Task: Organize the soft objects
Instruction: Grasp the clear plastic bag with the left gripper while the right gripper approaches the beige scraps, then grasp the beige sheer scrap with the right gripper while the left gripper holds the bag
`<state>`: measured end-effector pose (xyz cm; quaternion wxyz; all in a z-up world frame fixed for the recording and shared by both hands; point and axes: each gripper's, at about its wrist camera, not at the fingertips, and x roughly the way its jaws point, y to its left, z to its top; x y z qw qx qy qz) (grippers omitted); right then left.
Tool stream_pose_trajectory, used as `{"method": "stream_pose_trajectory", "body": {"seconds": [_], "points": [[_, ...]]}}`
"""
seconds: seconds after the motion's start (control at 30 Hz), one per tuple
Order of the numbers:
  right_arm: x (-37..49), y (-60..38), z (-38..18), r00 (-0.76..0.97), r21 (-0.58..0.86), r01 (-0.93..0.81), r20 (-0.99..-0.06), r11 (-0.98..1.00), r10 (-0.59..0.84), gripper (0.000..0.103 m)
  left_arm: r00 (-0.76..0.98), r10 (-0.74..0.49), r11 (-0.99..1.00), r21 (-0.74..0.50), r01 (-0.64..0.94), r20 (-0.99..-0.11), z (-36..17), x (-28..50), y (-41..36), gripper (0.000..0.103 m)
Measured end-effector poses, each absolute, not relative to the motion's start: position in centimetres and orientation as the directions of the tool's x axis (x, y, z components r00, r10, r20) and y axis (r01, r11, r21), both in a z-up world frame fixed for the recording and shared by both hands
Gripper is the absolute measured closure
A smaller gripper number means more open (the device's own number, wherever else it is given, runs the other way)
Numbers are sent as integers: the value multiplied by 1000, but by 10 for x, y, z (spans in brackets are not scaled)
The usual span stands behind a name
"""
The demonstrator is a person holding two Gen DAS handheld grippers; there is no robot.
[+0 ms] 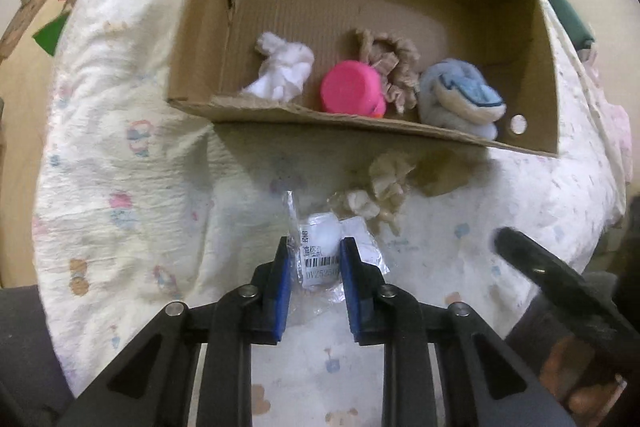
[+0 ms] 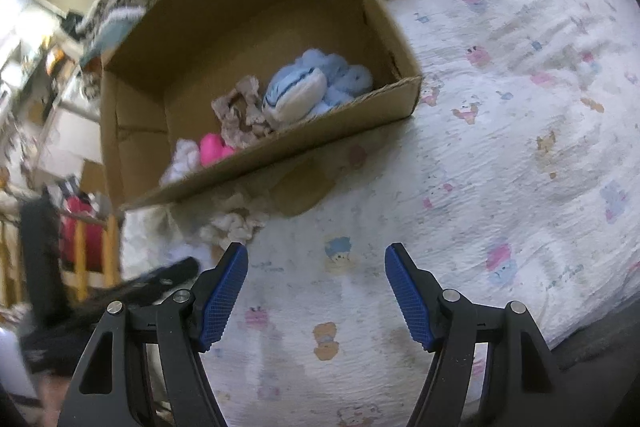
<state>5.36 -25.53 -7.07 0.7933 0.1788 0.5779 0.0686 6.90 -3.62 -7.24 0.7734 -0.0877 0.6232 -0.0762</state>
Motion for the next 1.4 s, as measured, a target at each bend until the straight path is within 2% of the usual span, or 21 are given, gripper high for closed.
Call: {"method": "stream_pose_trajectory", "body": {"seconds": [0.17,0.27,0.4,0.5,0.57,0.63,0.8,1.4], "points": [[57,-228,-79,348,260,11,-906,966,240,28,274,-162,985,-173,-16,-948,-55,57,-22,82],[61,-221,-85,393,225,21,-898,974,198,28,298,-135,988,-151,-30,-945,-50,58,-14,82],[73,-213,-100,435,178,43,-889,983,142,40,306,-142,986,-161,-40,-942,-45,61,-10,82],[81,-214,-107,457,175,66,-881,982,126,43,302,-141,986,-162,-43,-943,-45,62,-9,82],[85,-214,-108,462,193,66,-875,979,142,50,302,-142,986,-161,-40,-943,-45,61,-10,82],[90,-212,-111,442,206,46,-882,977,165,69,302,-141,987,-159,-36,-943,-48,63,-14,82],[90,-204,-108,443,193,9,-880,981,169,91,308,-146,985,-166,-39,-940,-49,66,-17,82],[52,-210,-65,471,202,-45,-859,978,199,92,335,-85,988,-122,-93,-938,-43,61,2,82]]}}
